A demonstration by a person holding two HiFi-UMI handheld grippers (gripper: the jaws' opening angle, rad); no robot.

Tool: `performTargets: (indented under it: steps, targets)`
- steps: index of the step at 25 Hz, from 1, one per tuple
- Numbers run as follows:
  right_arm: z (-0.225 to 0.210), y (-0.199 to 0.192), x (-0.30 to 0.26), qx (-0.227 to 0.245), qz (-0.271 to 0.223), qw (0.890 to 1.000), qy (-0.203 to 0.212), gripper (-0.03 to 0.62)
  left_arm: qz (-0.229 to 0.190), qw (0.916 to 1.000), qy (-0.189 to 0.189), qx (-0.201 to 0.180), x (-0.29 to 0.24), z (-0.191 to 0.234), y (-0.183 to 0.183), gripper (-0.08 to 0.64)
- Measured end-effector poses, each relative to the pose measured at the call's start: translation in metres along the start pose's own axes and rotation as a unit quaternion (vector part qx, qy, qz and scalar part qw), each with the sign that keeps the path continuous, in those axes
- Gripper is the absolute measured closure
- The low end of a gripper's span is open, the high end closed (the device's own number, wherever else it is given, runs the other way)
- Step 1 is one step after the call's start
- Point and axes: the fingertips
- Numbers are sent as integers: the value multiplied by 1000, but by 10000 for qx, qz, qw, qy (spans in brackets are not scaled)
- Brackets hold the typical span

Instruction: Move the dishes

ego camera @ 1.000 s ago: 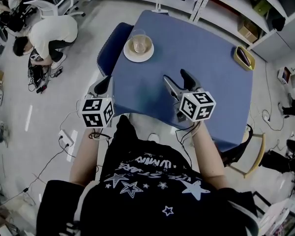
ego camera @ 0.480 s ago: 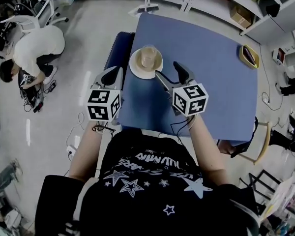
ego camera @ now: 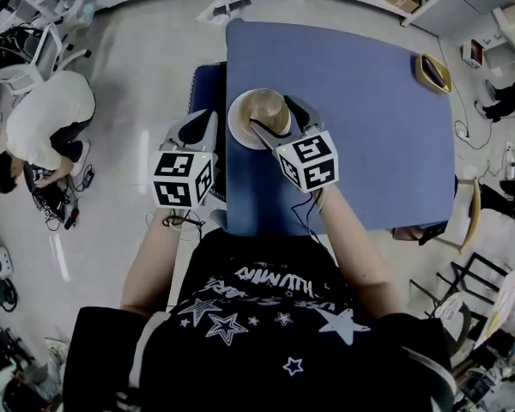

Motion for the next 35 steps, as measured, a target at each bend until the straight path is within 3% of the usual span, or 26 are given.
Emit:
performTargets:
  steps: [7, 11, 17, 25, 35]
  targets:
    - [0, 1, -21, 189, 198, 9994, -198, 247, 167, 9994, -272, 95, -11, 8, -2, 540]
    - [1, 0, -26, 347, 259, 9988, -215, 311, 241, 9992, -302, 128, -13, 11, -8, 538]
    - [-2, 1, -23, 391, 212, 9990, -45, 313, 271, 9995, -88, 124, -13, 10, -12, 538]
    - [-16, 40, -3, 471, -247, 9985, 108, 313, 109, 9996, 194, 155, -11, 9, -3, 538]
    - [-89, 45, 2, 443, -348, 9982, -211, 313, -76, 9985, 490, 237, -24, 7, 9, 538]
Point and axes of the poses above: the fingertips, and each gripper's own axes: x backward along the fingers, z to its left, y out of its top, and after that the axes turned 14 degrees about x, right-handed
